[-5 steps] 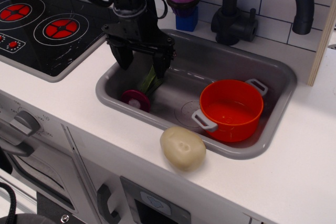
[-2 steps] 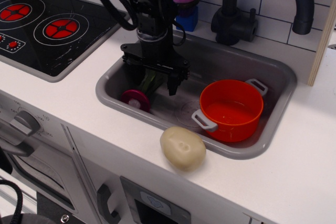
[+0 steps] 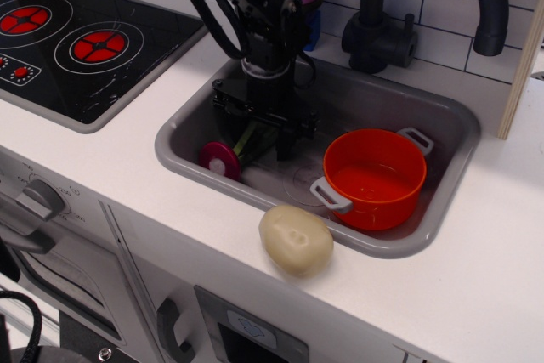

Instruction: Put beet in pot sink

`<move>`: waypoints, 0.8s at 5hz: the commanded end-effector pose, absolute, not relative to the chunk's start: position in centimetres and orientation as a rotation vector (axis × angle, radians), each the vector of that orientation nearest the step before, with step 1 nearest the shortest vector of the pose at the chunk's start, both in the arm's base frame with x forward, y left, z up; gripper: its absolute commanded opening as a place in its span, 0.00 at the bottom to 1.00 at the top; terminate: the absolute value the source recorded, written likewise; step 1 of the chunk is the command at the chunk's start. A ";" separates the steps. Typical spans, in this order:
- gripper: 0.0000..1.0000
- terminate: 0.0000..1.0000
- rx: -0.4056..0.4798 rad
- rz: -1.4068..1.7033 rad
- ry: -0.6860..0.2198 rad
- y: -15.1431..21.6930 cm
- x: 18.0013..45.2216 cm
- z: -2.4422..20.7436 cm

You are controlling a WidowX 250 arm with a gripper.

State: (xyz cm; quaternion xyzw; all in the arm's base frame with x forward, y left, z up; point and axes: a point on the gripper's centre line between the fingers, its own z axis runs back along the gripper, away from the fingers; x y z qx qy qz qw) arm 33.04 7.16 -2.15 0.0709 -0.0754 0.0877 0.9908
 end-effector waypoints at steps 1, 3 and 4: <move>0.00 0.00 0.138 0.169 -0.164 7.9 33.4 0.3; 0.00 0.00 0.186 0.223 -0.192 8.3 32.9 4.0; 0.00 0.00 0.192 0.265 -0.251 8.3 32.5 6.8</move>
